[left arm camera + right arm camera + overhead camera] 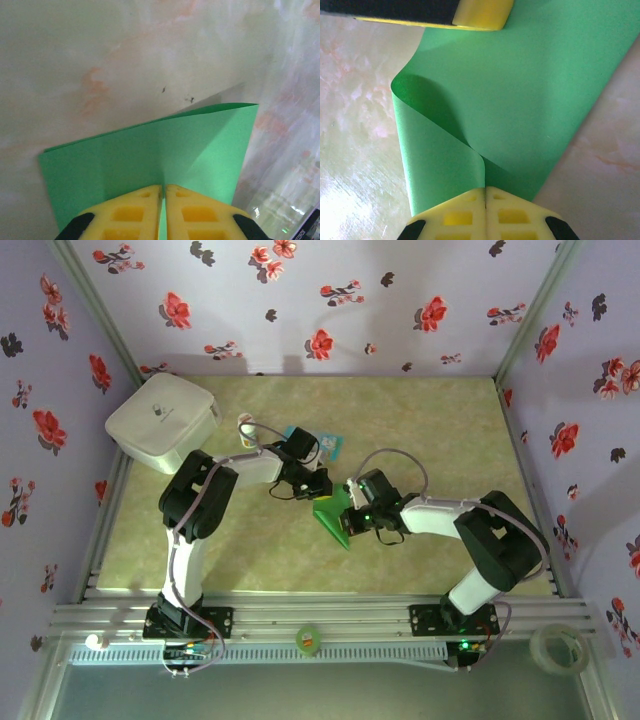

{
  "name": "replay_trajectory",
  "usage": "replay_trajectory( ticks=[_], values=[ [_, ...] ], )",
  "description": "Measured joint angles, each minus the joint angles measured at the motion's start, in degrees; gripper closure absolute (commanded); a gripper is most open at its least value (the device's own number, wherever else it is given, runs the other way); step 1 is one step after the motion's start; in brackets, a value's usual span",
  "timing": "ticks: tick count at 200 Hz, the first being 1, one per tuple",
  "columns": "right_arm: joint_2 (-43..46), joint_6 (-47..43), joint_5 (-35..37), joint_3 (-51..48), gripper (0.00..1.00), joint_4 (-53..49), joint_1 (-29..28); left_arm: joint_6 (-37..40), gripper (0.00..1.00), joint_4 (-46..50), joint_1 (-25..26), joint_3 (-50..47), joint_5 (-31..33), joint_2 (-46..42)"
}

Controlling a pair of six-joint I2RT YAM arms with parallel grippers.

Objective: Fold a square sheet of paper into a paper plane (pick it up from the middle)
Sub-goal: Third fold the triangle at the center of the table.

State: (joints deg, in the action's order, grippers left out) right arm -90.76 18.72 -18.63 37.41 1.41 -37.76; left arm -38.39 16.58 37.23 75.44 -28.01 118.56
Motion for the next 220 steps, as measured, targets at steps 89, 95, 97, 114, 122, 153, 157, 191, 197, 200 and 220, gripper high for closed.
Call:
replay_trajectory(
  ticks=[89,95,97,114,122,153,157,191,197,200,220],
  values=[
    [0.0,0.0,0.3,0.0,1.00,0.0,0.0,-2.6,0.82,-0.4,0.4,-4.7,4.8,-14.3],
    [0.0,0.0,0.4,0.0,1.00,0.0,0.0,-3.1,0.85,-1.4,0.4,-5.5,5.0,-15.6],
    [0.0,0.0,0.4,0.0,1.00,0.0,0.0,-3.6,0.86,-1.9,0.5,-5.9,4.9,-16.2],
    [0.0,0.0,0.6,0.0,1.00,0.1,0.0,-5.3,0.92,-5.0,0.9,-9.7,4.9,-19.2],
    [0.0,0.1,0.7,0.0,1.00,0.2,0.0,-6.7,0.94,-6.6,1.4,-11.9,4.9,-20.3],
    [0.0,1.1,1.4,0.0,1.00,0.5,0.1,-12.3,1.00,-13.6,4.1,-20.4,4.4,-22.1],
    [0.0,1.2,1.5,0.0,1.00,0.5,0.2,-13.0,1.00,-14.6,4.4,-21.4,4.4,-22.2],
    [0.0,1.5,2.0,0.0,1.00,0.8,0.4,-20.7,1.00,-26.1,6.6,-30.4,3.8,-22.4],
    [0.0,1.5,2.1,0.0,1.00,0.8,0.4,-21.7,1.00,-27.6,6.8,-31.3,3.8,-22.4],
    [0.0,1.5,2.1,0.0,1.00,0.8,0.4,-22.4,1.00,-28.7,6.9,-31.7,3.8,-22.3],
    [0.0,1.5,2.1,0.0,1.00,0.8,0.4,-24.7,1.00,-33.2,7.3,-32.3,3.8,-21.6]
  ],
)
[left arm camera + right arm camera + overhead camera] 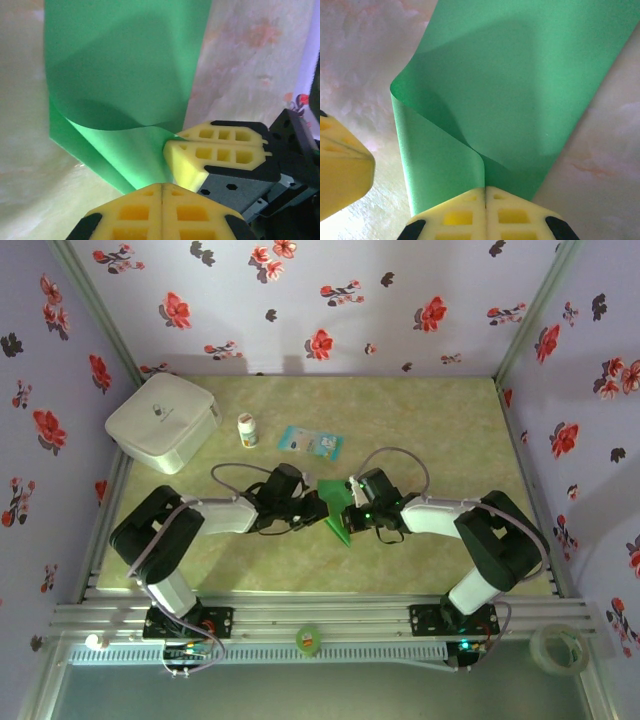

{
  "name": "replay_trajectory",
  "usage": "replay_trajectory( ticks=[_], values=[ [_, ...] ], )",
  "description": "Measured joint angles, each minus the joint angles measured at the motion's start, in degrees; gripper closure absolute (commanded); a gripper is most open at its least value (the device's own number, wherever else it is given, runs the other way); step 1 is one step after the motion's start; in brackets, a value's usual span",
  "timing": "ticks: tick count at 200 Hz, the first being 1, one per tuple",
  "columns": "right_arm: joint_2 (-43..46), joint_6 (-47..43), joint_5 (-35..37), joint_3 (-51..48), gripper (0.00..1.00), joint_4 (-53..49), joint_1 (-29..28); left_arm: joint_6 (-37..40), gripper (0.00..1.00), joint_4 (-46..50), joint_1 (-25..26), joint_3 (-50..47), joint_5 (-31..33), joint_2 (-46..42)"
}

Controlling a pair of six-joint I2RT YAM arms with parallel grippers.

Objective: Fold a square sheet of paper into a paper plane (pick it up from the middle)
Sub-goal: Third fold the triangle at the center of the table.

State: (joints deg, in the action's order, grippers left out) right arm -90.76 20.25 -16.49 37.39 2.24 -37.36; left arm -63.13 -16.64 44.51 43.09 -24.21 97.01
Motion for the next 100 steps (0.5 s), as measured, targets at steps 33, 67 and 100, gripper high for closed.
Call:
replay_trajectory(
  ticks=[33,67,100],
  values=[
    [0.0,0.2,0.0,0.0,1.00,0.0,0.0,-1.7,1.00,-4.5,0.2,0.0,0.0,1.3],
    [0.5,0.4,0.7,-0.4,1.00,0.0,0.0,-2.7,1.00,-5.7,0.3,0.0,0.0,3.3],
    [0.8,0.4,1.1,-0.7,1.00,0.0,0.0,-2.8,1.00,-5.8,0.9,0.0,0.0,4.5]
  ],
)
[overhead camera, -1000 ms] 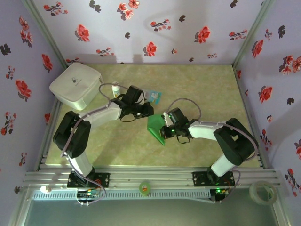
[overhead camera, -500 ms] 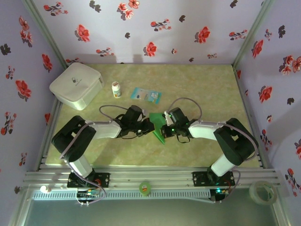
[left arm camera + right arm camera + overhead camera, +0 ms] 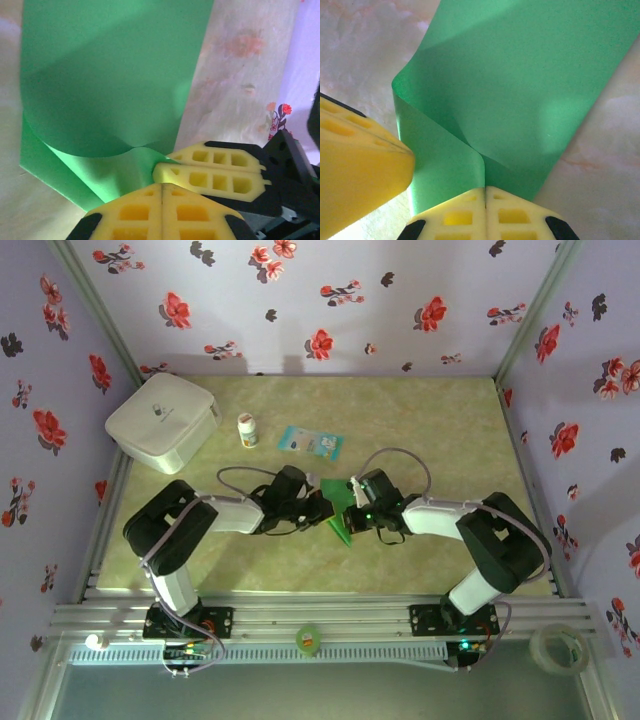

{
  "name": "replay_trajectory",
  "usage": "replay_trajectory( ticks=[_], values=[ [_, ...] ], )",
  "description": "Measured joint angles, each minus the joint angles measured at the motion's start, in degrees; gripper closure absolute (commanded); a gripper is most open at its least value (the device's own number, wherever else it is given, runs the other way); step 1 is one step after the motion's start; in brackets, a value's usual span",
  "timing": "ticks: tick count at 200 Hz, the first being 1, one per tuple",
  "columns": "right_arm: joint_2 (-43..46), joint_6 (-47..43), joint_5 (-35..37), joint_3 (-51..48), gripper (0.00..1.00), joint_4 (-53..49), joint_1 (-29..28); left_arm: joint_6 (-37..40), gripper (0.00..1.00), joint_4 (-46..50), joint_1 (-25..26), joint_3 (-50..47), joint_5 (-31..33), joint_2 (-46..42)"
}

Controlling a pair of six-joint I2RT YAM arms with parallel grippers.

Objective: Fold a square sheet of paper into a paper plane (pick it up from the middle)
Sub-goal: Third fold the triangle at the center of the table.

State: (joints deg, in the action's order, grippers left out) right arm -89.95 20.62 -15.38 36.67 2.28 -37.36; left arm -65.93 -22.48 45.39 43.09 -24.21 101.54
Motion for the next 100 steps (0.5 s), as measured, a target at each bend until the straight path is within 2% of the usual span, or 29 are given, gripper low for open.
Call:
replay_trajectory(
  ticks=[100],
  values=[
    [0.0,0.0,0.0,-0.3,0.98,0.7,0.0,0.3,1.00,0.2,0.1,-0.6,0.7,2.8]
  ],
)
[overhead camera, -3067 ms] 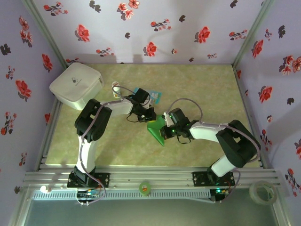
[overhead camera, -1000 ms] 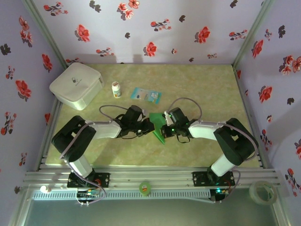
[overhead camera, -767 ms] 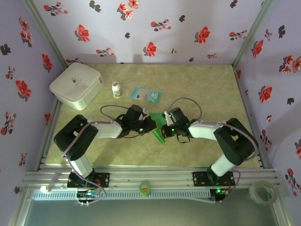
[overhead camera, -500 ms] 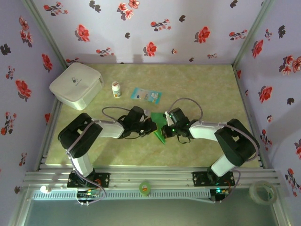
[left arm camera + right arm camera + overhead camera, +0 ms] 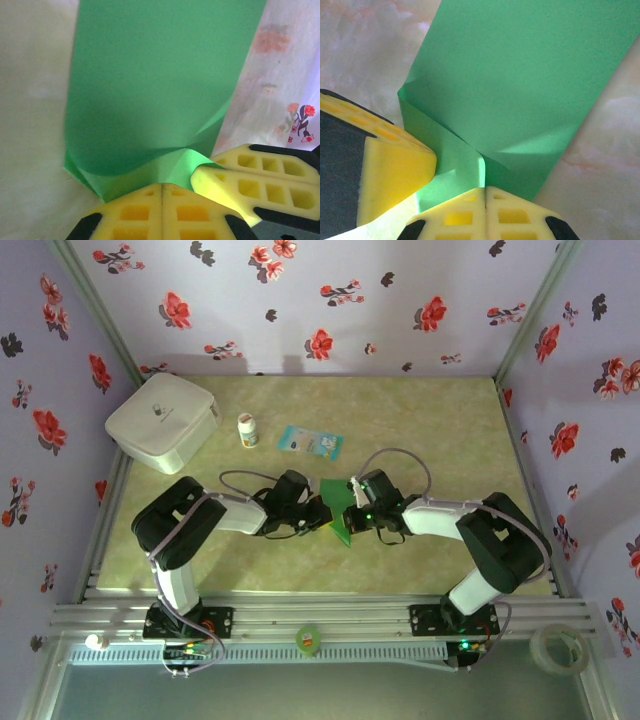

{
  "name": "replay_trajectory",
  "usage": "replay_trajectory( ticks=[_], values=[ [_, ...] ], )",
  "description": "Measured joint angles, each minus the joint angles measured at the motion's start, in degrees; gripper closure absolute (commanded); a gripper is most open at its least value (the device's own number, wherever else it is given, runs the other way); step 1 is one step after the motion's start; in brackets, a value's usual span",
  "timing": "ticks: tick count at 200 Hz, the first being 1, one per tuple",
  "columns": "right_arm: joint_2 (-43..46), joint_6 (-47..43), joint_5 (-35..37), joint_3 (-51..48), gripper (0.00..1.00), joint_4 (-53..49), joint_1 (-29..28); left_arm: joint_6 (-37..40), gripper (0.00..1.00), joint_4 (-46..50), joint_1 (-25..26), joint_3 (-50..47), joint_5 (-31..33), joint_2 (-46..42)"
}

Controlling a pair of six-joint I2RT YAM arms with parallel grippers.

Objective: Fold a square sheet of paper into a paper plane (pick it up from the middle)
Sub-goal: Third fold the triangle at the center of the table.

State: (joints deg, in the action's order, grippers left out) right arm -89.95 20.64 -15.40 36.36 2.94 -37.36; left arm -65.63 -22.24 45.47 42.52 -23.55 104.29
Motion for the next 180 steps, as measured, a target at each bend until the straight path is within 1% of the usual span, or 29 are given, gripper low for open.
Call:
replay_trajectory(
  ticks=[27,35,43,53,61,79,92,100,116,133,140,152,180],
  values=[
    [0.0,0.4,-0.1,0.0,0.93,0.0,0.0,0.5,1.00,0.2,0.0,0.0,0.3,0.0],
    [0.0,0.5,-0.1,0.1,0.90,-0.1,0.0,0.7,1.00,0.2,0.1,0.0,0.4,0.0],
    [0.0,0.8,-0.2,0.2,0.84,-0.3,0.0,0.8,1.00,0.2,0.1,0.0,0.5,0.0],
    [0.2,1.8,-0.3,0.7,0.71,-1.4,0.0,1.0,1.00,0.2,0.1,0.0,0.5,0.0],
    [0.9,2.1,-0.3,1.0,0.64,-2.4,0.1,1.1,1.00,0.3,0.2,0.0,0.5,0.0],
    [3.9,3.5,0.5,1.6,0.54,-5.0,0.7,1.3,1.00,0.3,0.2,0.0,0.6,0.0],
    [6.7,4.6,1.5,2.1,0.53,-7.0,1.4,1.3,1.00,0.3,0.2,0.0,0.6,0.0],
    [8.4,5.5,1.9,2.5,0.54,-8.3,1.9,1.3,1.00,0.3,0.2,0.0,0.6,0.0],
    [11.3,7.0,1.0,3.1,0.62,-9.9,2.6,1.3,1.00,0.4,0.2,0.0,0.6,0.0],
    [12.2,8.1,-4.0,4.0,0.80,-10.8,2.9,1.3,1.00,0.4,0.2,0.1,0.6,0.0],
    [11.8,8.9,-6.4,4.6,0.86,-11.0,2.8,1.3,1.00,0.4,0.2,0.1,0.6,0.0],
    [10.7,10.4,-9.7,5.2,0.93,-11.2,2.5,1.3,1.00,0.4,0.2,0.1,0.6,0.0],
    [7.6,10.9,-11.9,7.2,1.00,-15.4,0.9,1.3,1.00,0.6,0.2,0.2,0.6,0.0]
  ],
)
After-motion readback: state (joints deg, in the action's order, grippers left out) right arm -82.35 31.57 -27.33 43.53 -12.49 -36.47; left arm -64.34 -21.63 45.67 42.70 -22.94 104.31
